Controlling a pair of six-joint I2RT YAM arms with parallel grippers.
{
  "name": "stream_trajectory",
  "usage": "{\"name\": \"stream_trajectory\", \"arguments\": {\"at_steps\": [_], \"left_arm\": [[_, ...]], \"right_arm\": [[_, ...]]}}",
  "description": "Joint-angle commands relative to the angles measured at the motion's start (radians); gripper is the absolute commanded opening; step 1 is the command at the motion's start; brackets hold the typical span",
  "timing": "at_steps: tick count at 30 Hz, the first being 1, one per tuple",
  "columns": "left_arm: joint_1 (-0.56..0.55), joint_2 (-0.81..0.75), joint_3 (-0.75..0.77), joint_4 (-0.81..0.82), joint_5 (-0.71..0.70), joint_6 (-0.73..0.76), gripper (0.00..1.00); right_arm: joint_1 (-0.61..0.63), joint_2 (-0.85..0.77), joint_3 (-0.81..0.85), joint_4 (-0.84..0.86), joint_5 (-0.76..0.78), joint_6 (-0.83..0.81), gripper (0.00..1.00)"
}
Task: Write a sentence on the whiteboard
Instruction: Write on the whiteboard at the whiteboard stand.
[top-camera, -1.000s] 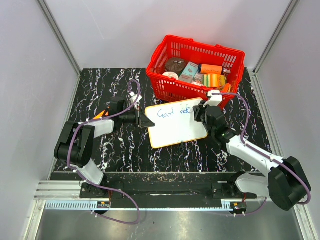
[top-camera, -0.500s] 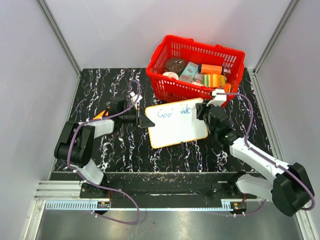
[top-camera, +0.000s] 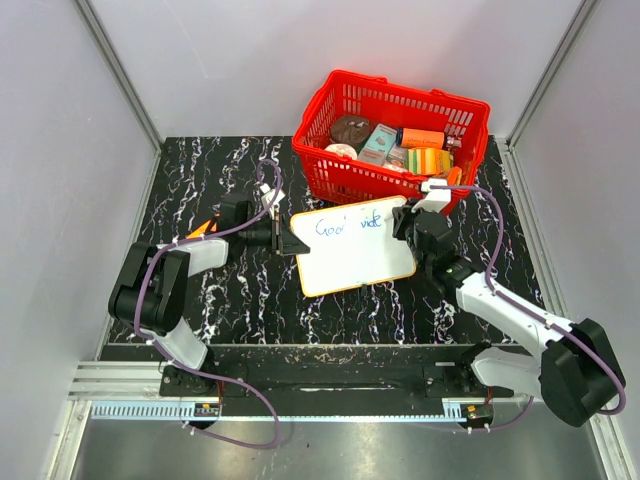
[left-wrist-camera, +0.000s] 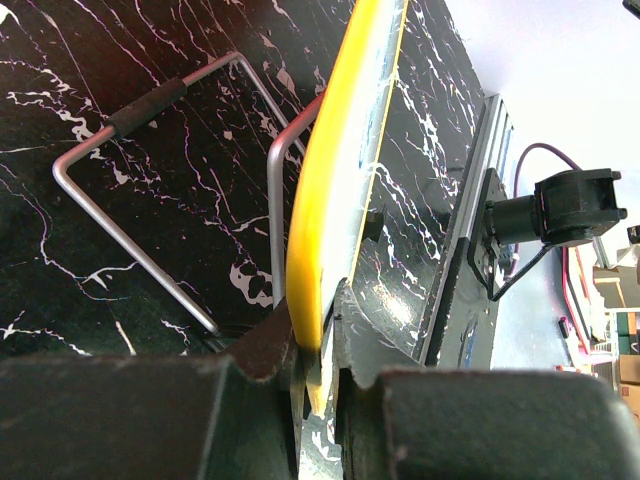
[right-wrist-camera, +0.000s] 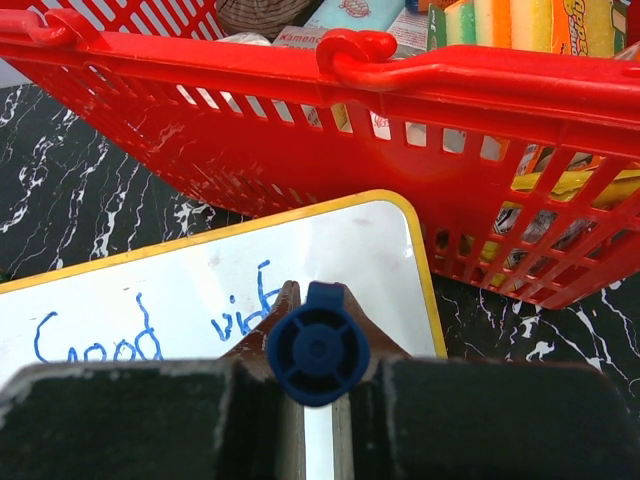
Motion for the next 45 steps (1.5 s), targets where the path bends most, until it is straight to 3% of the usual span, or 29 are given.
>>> {"name": "stream_trajectory", "arguments": {"at_steps": [1, 20, 45], "left_arm": [[-0.015, 0.040, -0.006, -0.060, -0.159, 0.121, 0.00], [-0.015, 0.038, -0.007, -0.057, -0.154, 0.121, 0.00], [-0.015, 0.038, -0.009, -0.057, -0.156, 0.123, 0.00]], "right_arm": [[-0.003, 0.005, 0.055, 0.060, 0.041, -0.011, 0.00], [-0.006, 0.034, 0.055, 0.079, 0.061, -0.013, 0.00], [-0.011, 0.054, 0.056, 0.079, -0.030, 0.015, 0.00]]}}
